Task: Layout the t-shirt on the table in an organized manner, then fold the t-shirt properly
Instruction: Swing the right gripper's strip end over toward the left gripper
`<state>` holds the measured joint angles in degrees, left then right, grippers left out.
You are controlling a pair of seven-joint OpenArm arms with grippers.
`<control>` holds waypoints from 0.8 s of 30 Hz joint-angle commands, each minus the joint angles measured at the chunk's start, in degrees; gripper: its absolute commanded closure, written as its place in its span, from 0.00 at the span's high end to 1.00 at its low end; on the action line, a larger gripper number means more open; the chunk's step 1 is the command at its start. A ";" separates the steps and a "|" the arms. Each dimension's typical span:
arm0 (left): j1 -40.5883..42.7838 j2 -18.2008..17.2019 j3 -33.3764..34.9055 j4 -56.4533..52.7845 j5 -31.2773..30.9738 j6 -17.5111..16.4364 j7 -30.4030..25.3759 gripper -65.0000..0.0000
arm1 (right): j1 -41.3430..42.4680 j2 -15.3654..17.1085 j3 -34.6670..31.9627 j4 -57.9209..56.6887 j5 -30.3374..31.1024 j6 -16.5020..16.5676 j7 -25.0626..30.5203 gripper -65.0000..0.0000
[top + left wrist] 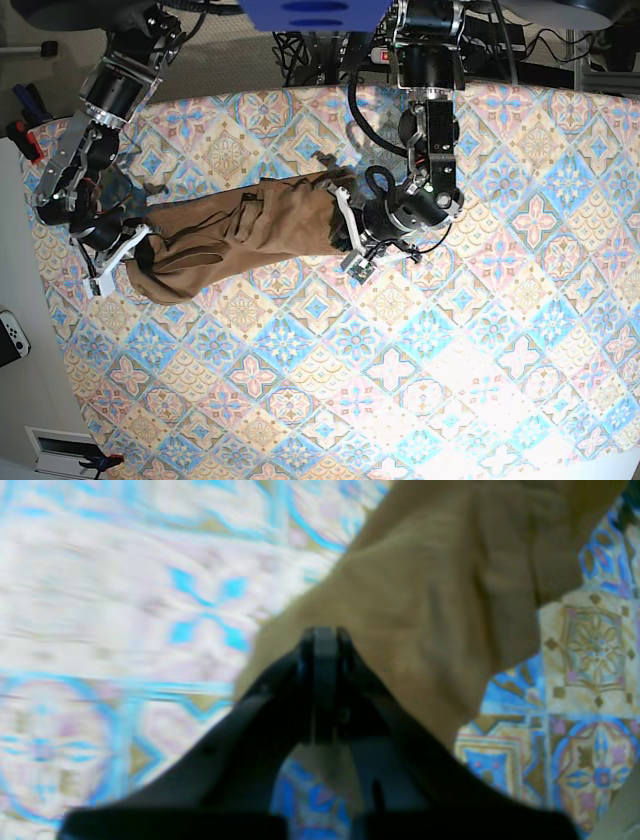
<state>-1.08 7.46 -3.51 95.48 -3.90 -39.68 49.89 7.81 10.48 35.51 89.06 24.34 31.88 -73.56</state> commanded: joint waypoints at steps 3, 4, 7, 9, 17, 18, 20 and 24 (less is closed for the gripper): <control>0.77 -1.00 0.48 3.81 -0.89 -0.32 -0.88 0.00 | 1.11 0.82 0.14 1.63 1.29 0.17 0.81 0.00; 1.57 -1.53 0.39 4.25 -0.71 -0.32 -0.88 0.00 | 1.11 0.82 0.14 2.06 1.29 0.17 0.81 0.00; 2.88 -4.52 0.39 4.08 -0.45 -0.32 -0.88 0.00 | 0.93 0.73 -2.32 5.05 1.29 0.08 0.72 0.00; 4.03 -5.93 0.39 2.85 -0.89 -0.32 -1.05 0.00 | 0.93 0.73 -4.78 7.60 1.29 -2.47 0.72 0.00; 3.76 -7.42 0.30 -4.36 -0.98 -0.32 -1.32 0.00 | 0.85 0.73 -14.10 14.81 1.29 -9.07 0.81 0.00; 3.32 -7.33 0.30 -4.71 -0.98 -0.32 -1.40 0.00 | 0.85 0.73 -14.72 14.90 1.29 -9.07 0.81 0.00; 3.24 -6.89 0.30 -5.42 -0.98 -0.32 -2.46 0.00 | 0.85 0.46 -15.86 15.08 1.29 -9.07 0.81 0.00; 3.15 -6.01 0.83 -8.14 -0.63 -0.32 -4.83 0.00 | 0.76 -1.56 -18.32 15.16 1.29 -9.15 0.81 0.00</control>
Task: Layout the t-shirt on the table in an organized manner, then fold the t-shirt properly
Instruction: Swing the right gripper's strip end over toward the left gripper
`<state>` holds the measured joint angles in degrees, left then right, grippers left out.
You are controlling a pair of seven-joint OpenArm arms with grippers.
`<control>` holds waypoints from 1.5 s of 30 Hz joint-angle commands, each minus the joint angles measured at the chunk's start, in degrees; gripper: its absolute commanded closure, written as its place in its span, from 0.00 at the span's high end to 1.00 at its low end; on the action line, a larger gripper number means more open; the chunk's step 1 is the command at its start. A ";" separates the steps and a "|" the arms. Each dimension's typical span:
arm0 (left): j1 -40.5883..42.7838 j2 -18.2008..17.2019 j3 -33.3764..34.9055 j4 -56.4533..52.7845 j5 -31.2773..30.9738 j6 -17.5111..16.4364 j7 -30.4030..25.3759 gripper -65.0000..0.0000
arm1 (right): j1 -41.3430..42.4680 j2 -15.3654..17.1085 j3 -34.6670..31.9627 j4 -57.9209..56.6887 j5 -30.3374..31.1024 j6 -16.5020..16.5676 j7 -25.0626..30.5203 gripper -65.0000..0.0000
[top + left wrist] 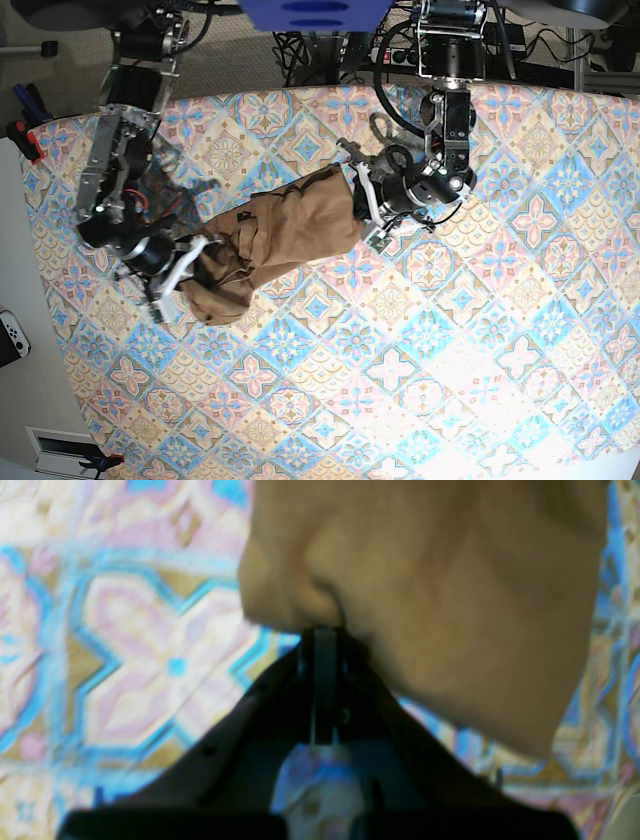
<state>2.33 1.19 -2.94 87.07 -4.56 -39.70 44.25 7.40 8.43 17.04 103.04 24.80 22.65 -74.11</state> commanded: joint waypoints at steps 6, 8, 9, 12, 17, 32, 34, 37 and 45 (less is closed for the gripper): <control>-0.35 2.11 0.26 -1.31 0.29 -0.30 0.81 0.00 | 1.17 -1.35 -3.46 4.52 0.83 -0.11 1.27 0.00; -0.35 2.19 0.26 -1.31 0.29 -0.30 0.81 0.00 | 1.17 -1.52 -4.69 4.60 0.92 -2.48 1.27 0.00; -0.35 2.19 0.26 -1.31 0.29 -0.30 0.81 0.00 | 1.17 -1.79 -6.00 4.60 0.92 -4.33 1.27 0.00; -0.35 2.19 0.26 -1.31 0.29 -0.30 0.81 0.00 | 1.08 -1.79 -11.02 4.60 0.92 -7.31 1.27 0.00; -0.44 3.16 0.08 -1.31 0.29 -0.30 0.81 0.00 | 1.08 -2.84 -15.94 4.60 1.01 -7.40 1.71 0.00; -0.44 3.42 0.17 -0.96 0.21 -0.30 0.81 0.00 | -2.43 -5.04 -20.16 0.47 0.92 -7.40 1.71 0.00; -0.44 3.42 0.17 -0.96 0.21 -0.30 0.81 0.00 | -2.43 -4.95 -20.16 -1.46 0.92 -7.40 1.71 0.00; -0.44 3.42 0.17 -0.96 0.21 -0.30 0.81 0.00 | -2.43 -4.95 -20.33 -3.31 0.92 -7.40 1.45 0.00; -0.44 3.42 0.17 -0.96 0.21 -0.30 0.81 0.00 | -2.43 -4.95 -26.66 -2.96 0.92 -7.40 1.36 0.44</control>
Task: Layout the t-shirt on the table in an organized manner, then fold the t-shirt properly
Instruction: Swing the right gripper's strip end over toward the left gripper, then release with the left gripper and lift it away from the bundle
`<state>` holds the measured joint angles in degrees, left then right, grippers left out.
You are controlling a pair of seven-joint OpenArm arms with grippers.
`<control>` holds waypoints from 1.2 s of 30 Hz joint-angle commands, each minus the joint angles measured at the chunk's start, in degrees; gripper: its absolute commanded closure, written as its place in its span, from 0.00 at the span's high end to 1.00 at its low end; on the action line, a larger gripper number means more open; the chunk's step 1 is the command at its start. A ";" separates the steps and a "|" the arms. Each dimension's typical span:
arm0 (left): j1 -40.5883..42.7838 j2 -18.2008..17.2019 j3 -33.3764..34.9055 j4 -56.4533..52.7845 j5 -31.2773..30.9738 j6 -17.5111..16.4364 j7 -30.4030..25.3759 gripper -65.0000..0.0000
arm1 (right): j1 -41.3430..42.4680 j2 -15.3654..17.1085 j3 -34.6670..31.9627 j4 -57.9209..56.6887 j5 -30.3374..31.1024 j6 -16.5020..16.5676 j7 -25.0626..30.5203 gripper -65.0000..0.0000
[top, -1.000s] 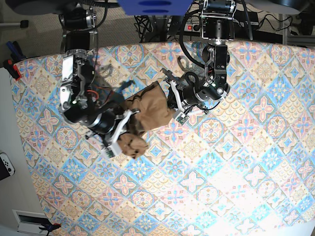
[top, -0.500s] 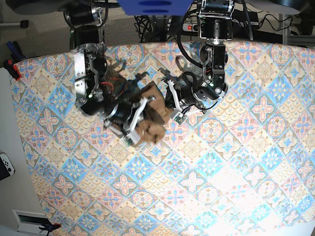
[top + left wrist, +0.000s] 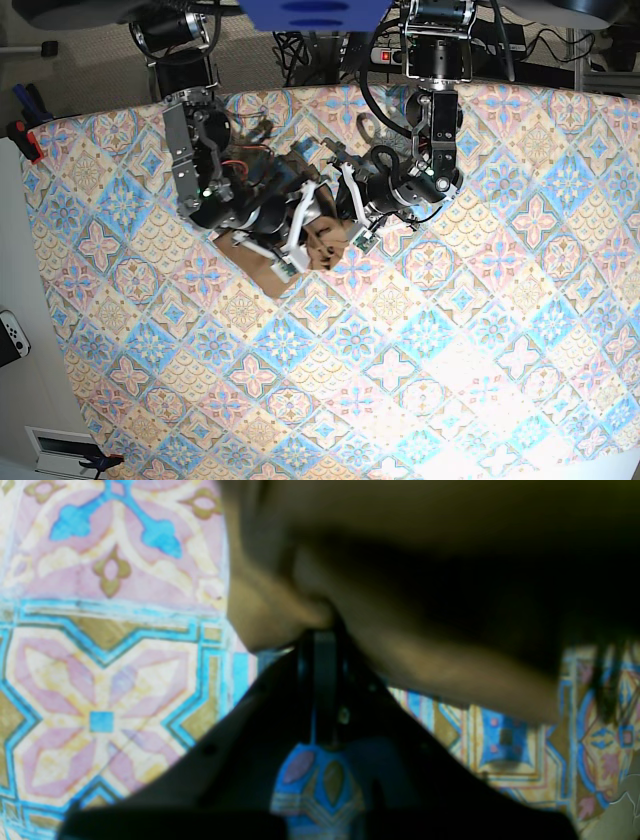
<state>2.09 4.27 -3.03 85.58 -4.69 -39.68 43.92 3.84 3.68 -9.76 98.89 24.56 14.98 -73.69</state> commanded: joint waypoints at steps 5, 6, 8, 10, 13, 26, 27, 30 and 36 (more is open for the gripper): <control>-0.11 0.25 -0.09 0.62 -0.10 -0.32 1.40 0.00 | 1.48 -0.21 -6.55 4.10 1.16 0.27 0.94 0.45; -0.11 0.17 -0.09 0.70 -0.19 -0.32 1.49 0.00 | 1.48 -0.21 -7.96 4.19 1.16 0.27 0.94 0.45; 0.33 0.08 -0.09 2.11 -0.19 -0.32 1.57 0.00 | 1.75 -0.21 -9.19 4.01 1.16 0.27 1.21 0.45; 1.56 0.08 -0.09 5.36 -0.28 -0.32 1.57 0.00 | 3.07 -0.47 -9.45 3.83 1.16 0.27 1.21 0.45; 4.11 0.08 -0.09 11.69 -0.28 -0.32 1.57 0.00 | 4.65 -0.47 -9.36 3.83 1.16 0.27 1.30 0.45; 10.26 -1.68 -0.09 23.47 -0.28 -0.32 1.57 0.00 | 4.74 -0.12 -9.27 2.08 1.16 0.27 0.94 0.46; 10.62 -2.21 0.08 23.74 -0.28 -0.32 1.57 0.00 | 4.74 -0.12 -9.27 1.28 1.16 0.27 0.94 0.46; 12.02 -2.65 -0.18 25.14 -0.28 -0.32 1.49 0.00 | 4.74 1.46 -9.36 -0.47 1.16 0.27 0.94 0.46; 14.92 -5.37 -0.27 30.07 -1.69 -0.32 1.40 0.00 | 4.74 2.43 -9.01 -0.65 1.16 0.27 1.30 0.46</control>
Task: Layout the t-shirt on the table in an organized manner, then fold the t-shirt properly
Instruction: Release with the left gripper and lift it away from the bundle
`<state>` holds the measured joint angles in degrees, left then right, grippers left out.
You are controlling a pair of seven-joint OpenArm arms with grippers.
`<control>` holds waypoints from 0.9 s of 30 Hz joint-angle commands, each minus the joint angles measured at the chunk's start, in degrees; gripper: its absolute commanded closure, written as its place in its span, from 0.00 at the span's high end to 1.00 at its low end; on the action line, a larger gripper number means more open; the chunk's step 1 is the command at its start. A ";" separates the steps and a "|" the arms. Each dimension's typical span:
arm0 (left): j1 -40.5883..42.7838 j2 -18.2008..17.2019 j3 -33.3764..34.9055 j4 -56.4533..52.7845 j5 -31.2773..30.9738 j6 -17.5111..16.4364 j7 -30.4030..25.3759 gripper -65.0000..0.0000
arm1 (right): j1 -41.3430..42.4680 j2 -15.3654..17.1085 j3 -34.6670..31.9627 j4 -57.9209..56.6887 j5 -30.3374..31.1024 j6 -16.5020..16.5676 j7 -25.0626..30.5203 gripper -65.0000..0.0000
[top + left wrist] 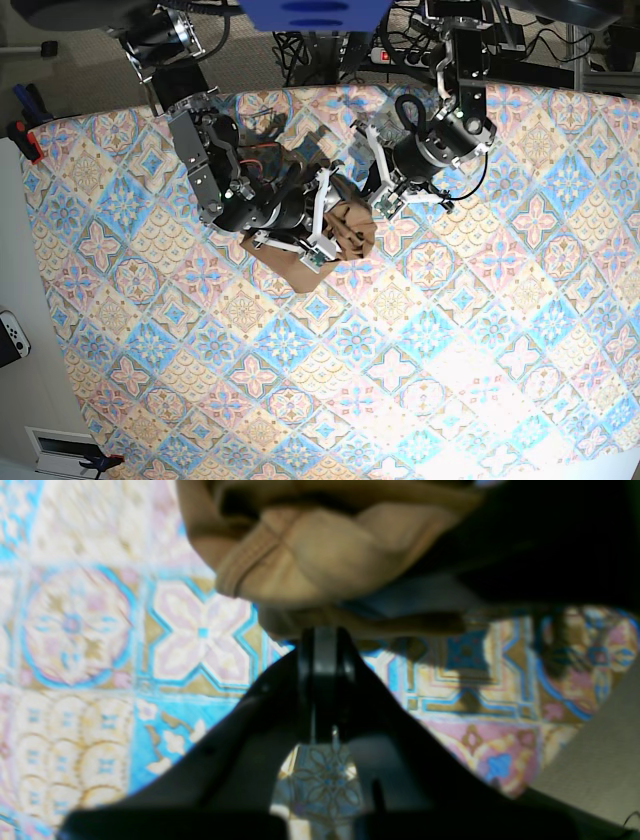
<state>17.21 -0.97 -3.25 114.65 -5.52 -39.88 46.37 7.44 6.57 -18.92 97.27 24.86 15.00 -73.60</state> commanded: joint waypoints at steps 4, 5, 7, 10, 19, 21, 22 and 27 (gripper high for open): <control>0.94 -1.44 -3.22 2.49 -7.01 -0.12 -1.14 0.00 | 1.13 -0.46 3.05 0.97 0.85 0.25 1.21 0.46; 1.03 -1.53 -4.36 2.49 -8.94 -0.12 -1.14 0.00 | 1.13 -0.46 3.58 0.97 0.85 0.25 1.21 0.46; 1.12 -1.53 -8.14 2.49 -13.25 -0.12 -1.05 0.00 | 1.13 -0.46 4.28 0.97 0.85 0.25 1.21 0.46; 1.12 -1.53 -14.03 2.49 -19.76 -0.12 -0.87 0.00 | 1.13 -0.46 4.54 1.32 0.85 0.25 1.21 0.45; 0.94 -3.73 -18.16 2.40 -21.60 -0.12 -0.87 0.00 | 0.87 -0.46 4.37 1.49 0.85 0.25 0.77 0.50; 0.94 -3.91 -18.16 2.32 -21.51 -0.12 -0.87 0.00 | 0.78 -0.46 4.37 1.67 0.85 0.25 0.59 0.59; 0.94 -3.99 -18.16 2.32 -21.51 -0.12 -0.87 0.00 | 0.78 -0.46 4.37 2.29 0.85 0.25 -0.02 0.65; 0.94 -4.08 -18.16 2.23 -21.51 -0.12 -0.87 0.00 | 0.87 -0.46 4.28 6.86 0.94 0.42 -3.01 0.87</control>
<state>18.57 -4.78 -21.30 115.98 -25.78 -39.88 46.74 7.14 6.26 -14.79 102.76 25.08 15.35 -77.45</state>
